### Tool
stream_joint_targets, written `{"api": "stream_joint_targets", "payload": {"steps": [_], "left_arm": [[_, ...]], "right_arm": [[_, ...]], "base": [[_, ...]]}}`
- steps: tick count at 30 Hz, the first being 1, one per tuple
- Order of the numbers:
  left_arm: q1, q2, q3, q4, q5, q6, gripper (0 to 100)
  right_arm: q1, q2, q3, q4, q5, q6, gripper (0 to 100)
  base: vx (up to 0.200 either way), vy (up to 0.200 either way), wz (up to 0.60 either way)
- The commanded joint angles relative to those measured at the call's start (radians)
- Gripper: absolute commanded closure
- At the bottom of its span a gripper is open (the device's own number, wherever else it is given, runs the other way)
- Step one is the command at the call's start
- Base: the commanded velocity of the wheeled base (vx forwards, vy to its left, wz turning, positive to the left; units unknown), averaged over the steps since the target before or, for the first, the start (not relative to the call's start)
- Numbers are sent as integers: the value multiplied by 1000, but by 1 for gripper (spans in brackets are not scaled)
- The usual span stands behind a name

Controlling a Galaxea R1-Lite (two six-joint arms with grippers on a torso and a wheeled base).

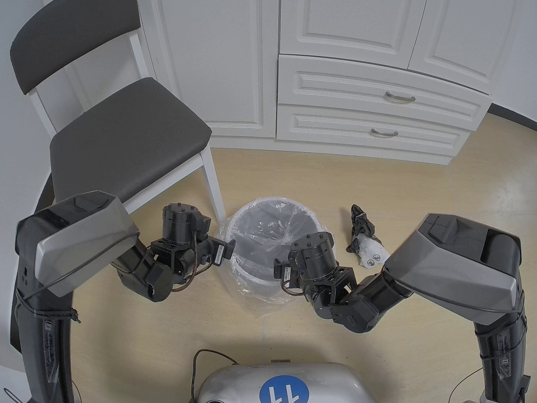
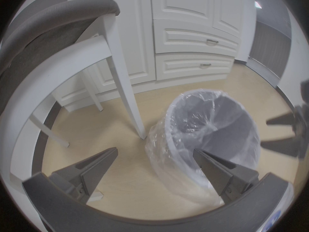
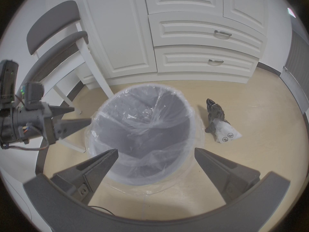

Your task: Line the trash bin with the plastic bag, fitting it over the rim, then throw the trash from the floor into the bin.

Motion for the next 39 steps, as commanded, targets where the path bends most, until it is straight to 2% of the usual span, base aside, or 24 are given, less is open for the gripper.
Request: {"api": "stream_joint_targets", "payload": {"steps": [1,3,7,13,17,18,20,25,29,33,39], "left_arm": [[80,-171,170,71,-143,150,0],[109,-159,161,107,-178,187,0],[155,-58,89,157,-194,213,0],[152,63,4,143,-206,199,0],[131,146,-60,122,-195,140,0],[115,178,-86,99,-187,86,0],[105,206,-109,93,-178,51,0],[91,264,-146,90,-178,40,0],[83,275,-178,122,-181,-25,0],[83,275,-206,179,-183,-38,0],[82,273,-279,327,-181,-132,0]], "right_arm": [[-53,-52,-6,9,7,-6,0],[-74,-52,-8,9,9,-26,0],[-128,-43,-23,10,15,-51,0],[-182,-14,-61,12,27,-60,0],[-221,16,-93,12,33,-72,0],[-244,34,-118,12,36,-74,0],[-267,56,-146,13,38,-74,0],[-338,123,-224,20,78,-75,0],[-383,149,-275,36,90,-70,0],[-387,144,-278,27,101,-69,0],[-393,148,-279,26,105,-66,0]], "base": [[0,0,0],[0,0,0],[0,0,0],[0,0,0],[0,0,0],[0,0,0],[0,0,0],[0,0,0],[0,0,0],[0,0,0],[0,0,0]]}}
